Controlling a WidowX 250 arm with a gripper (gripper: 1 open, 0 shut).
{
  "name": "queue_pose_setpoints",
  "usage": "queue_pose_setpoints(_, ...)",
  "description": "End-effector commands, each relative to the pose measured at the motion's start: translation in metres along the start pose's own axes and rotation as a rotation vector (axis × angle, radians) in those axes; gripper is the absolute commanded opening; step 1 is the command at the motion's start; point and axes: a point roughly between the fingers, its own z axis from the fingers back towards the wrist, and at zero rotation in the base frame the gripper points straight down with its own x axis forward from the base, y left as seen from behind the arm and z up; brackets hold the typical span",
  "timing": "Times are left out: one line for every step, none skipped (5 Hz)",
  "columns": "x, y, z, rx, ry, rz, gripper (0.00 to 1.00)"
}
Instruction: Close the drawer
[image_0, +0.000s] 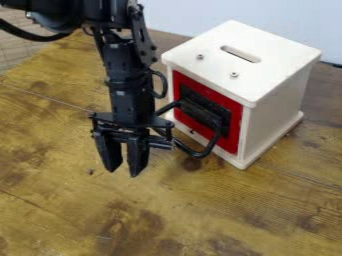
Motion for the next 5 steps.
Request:
queue_pose_setpoints(0.0028,0.0014,0.0268,-0.007,-0.089,-0.013,1.0)
queue_pose_setpoints(0.0021,-0.0003,0.0278,-0.007,-0.097,-0.03,1.0)
queue_pose_setpoints(0.0013,-0.002,0.0287,-0.007,-0.103,-0.048,1.0)
queue_pose_setpoints(0.0,-0.0036,0.0298,-0.006,-0.11,-0.063,1.0)
queue_pose_setpoints(-0.001,-0.005,0.0306,-0.004,-0.114,-0.076,1.0)
